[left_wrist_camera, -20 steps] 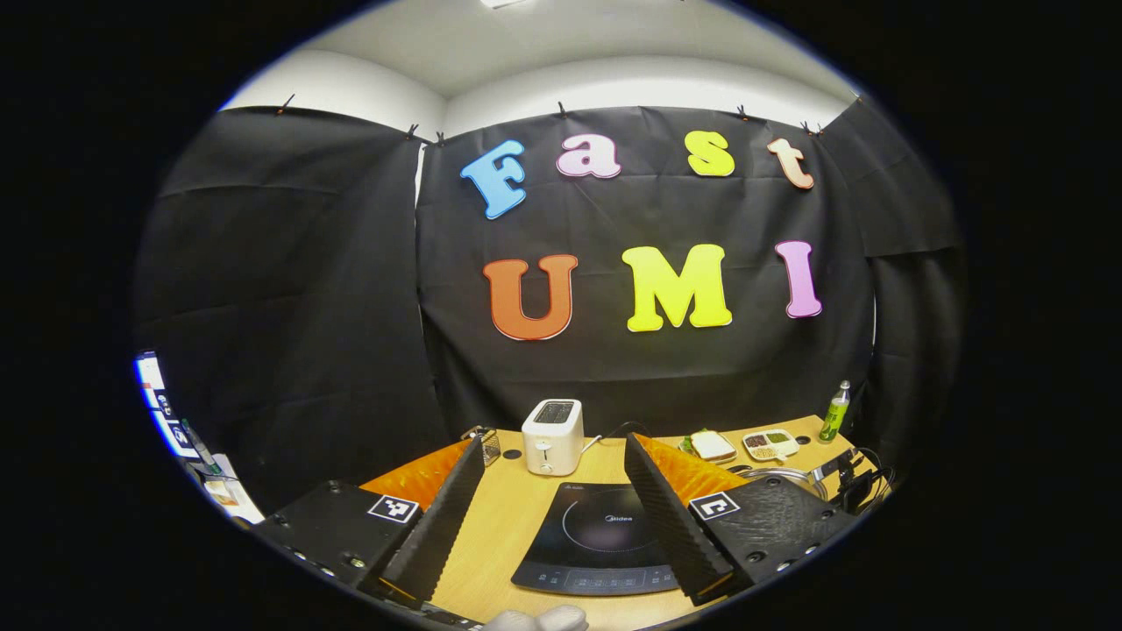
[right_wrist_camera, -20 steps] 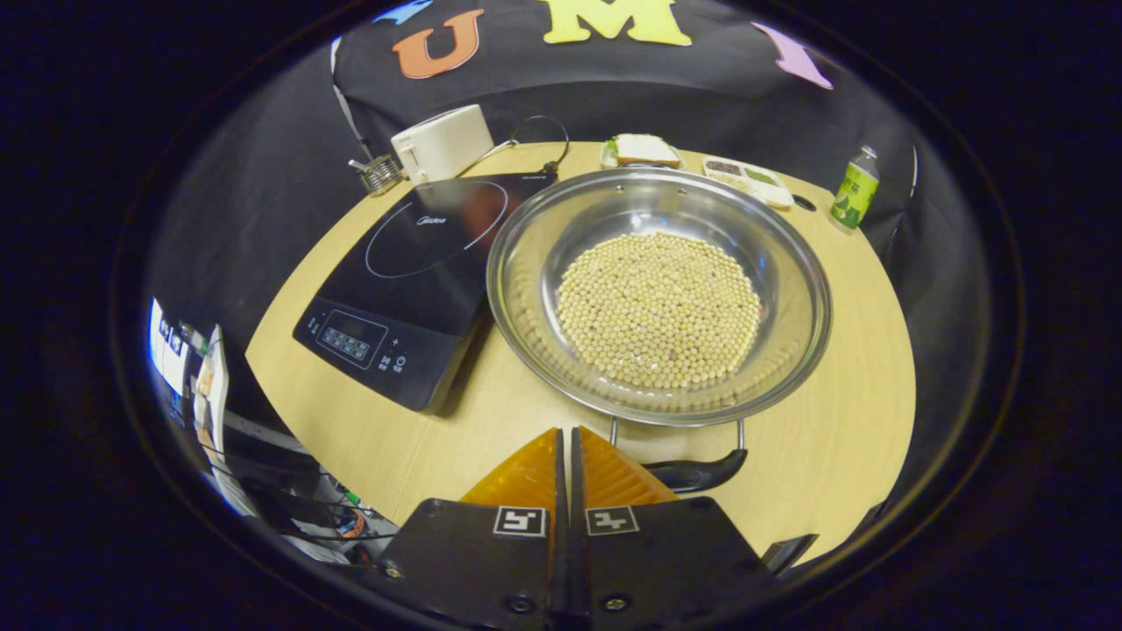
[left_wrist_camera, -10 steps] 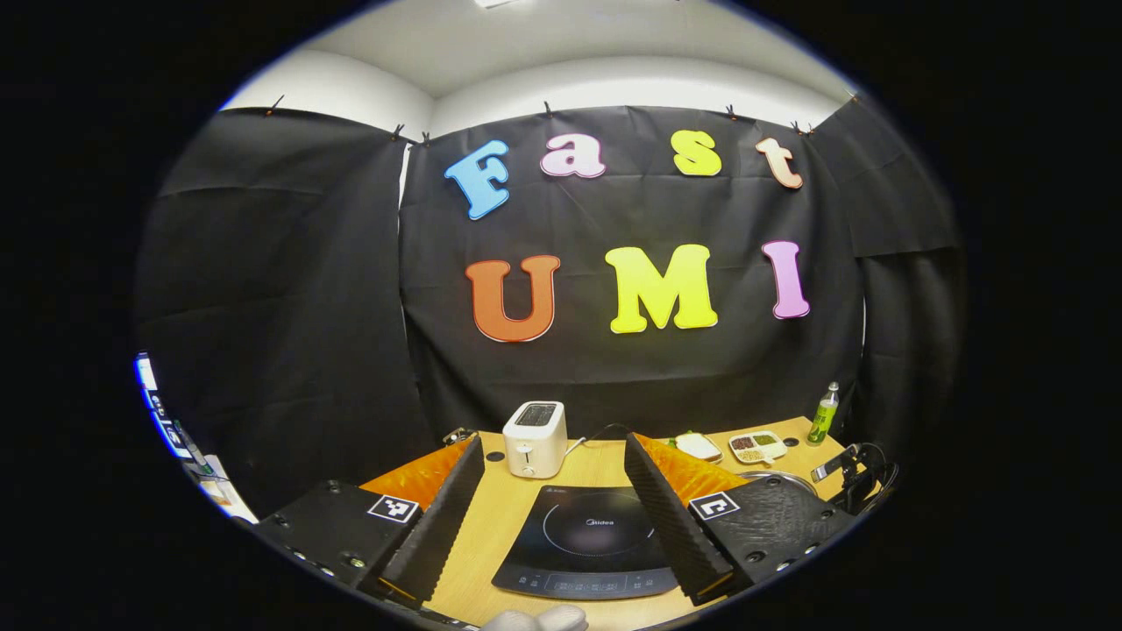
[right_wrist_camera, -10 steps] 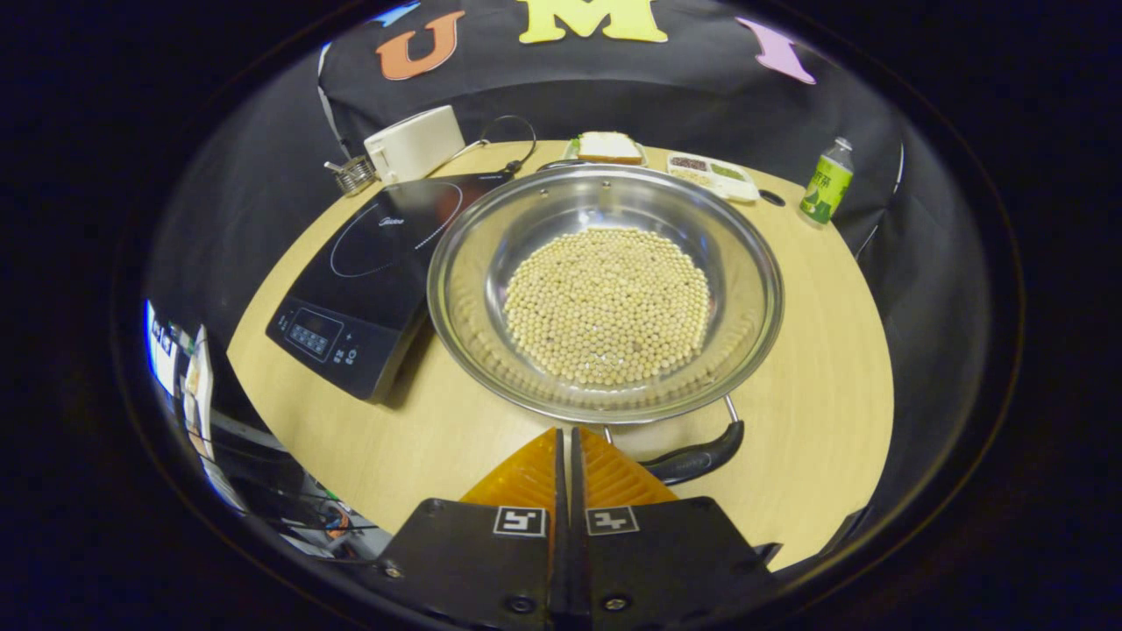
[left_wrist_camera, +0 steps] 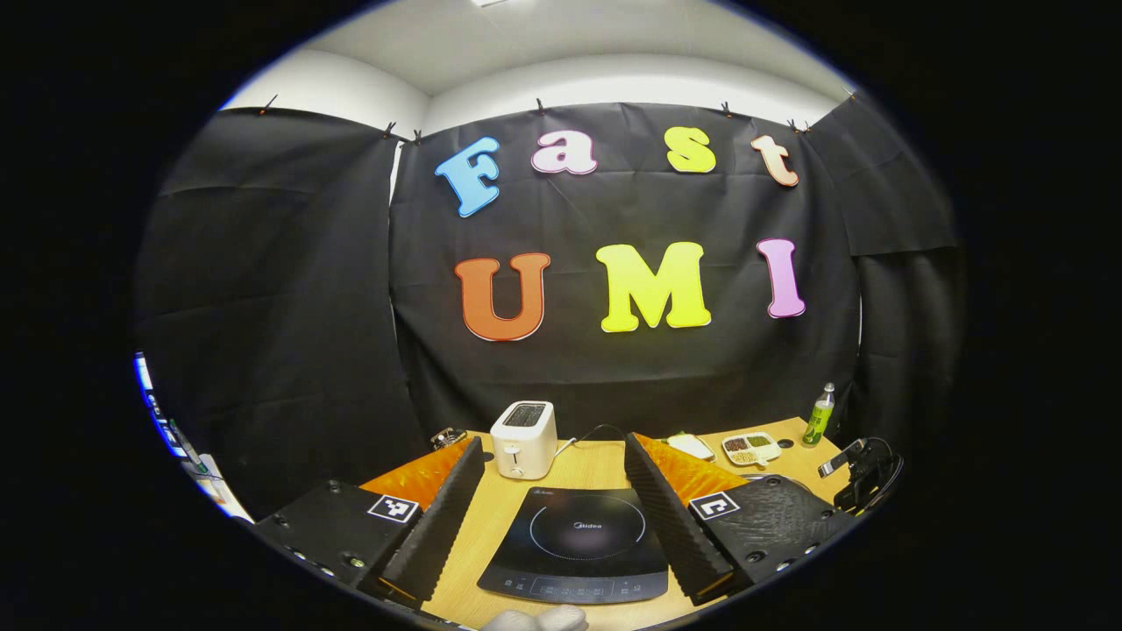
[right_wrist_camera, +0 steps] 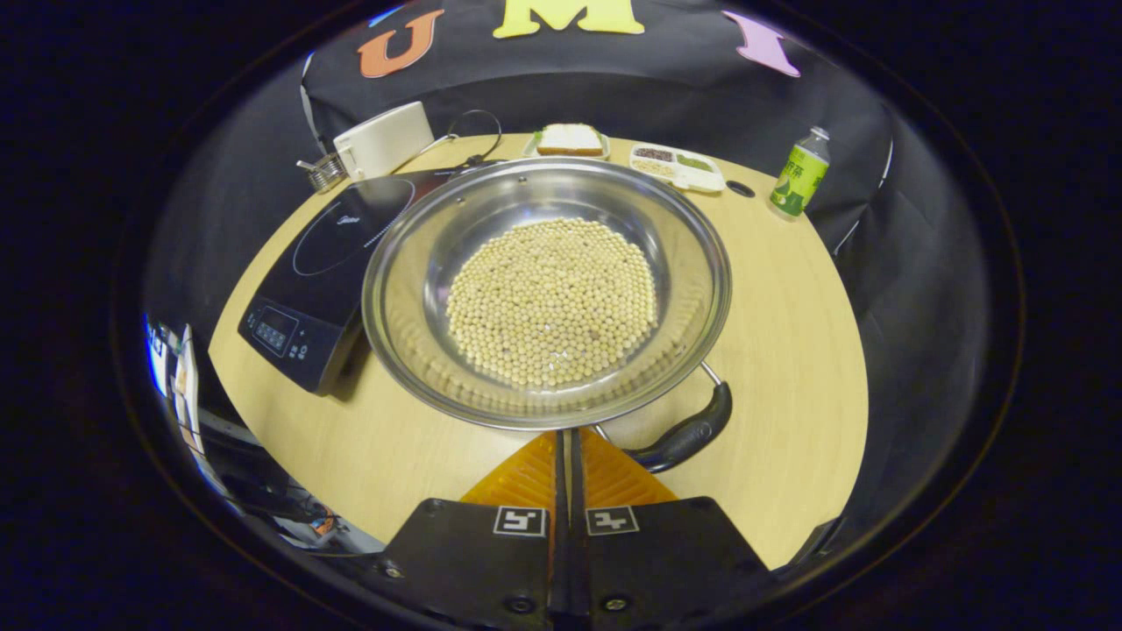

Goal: First push the handle of the pot to place it horizontally, then grasp the pot with both hands and set it on the induction cooktop.

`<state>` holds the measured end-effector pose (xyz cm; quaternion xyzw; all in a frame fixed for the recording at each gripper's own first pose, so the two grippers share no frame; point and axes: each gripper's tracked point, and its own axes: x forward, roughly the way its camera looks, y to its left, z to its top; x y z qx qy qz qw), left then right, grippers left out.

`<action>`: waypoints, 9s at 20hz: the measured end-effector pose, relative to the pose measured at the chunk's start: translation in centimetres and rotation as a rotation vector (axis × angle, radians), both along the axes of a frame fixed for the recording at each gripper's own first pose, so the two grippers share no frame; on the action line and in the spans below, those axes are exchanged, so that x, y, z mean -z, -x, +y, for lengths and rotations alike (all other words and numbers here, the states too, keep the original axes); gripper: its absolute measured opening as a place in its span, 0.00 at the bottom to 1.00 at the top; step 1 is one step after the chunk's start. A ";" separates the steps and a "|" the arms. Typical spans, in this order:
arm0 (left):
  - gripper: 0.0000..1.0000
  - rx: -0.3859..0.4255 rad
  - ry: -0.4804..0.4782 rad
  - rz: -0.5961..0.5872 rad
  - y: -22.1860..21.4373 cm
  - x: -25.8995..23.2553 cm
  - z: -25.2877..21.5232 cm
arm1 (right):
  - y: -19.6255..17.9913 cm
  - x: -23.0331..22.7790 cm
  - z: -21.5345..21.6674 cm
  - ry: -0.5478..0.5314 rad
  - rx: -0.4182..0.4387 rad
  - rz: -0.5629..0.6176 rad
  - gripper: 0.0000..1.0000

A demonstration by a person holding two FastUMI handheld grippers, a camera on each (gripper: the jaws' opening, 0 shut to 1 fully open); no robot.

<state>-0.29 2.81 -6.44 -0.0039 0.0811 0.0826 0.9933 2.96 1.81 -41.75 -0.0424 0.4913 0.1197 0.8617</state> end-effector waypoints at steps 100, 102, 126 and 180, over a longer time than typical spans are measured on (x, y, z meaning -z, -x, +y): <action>0.73 0.141 0.210 0.749 -12.9 38.2 -23.5 | -16.2 -1.8 -12.4 -0.067 0.155 -0.120 0.62; 0.85 0.135 0.212 0.727 -12.7 36.9 -23.1 | -16.5 -1.8 -12.7 -0.064 0.128 -0.125 0.62; 0.72 0.182 0.174 0.681 -14.7 33.4 -22.2 | -15.9 -3.7 -12.9 -0.071 0.152 -0.138 0.53; 0.72 0.194 0.172 0.689 -16.6 34.7 10.6 | -15.2 -7.6 20.6 -0.049 0.172 -0.129 0.55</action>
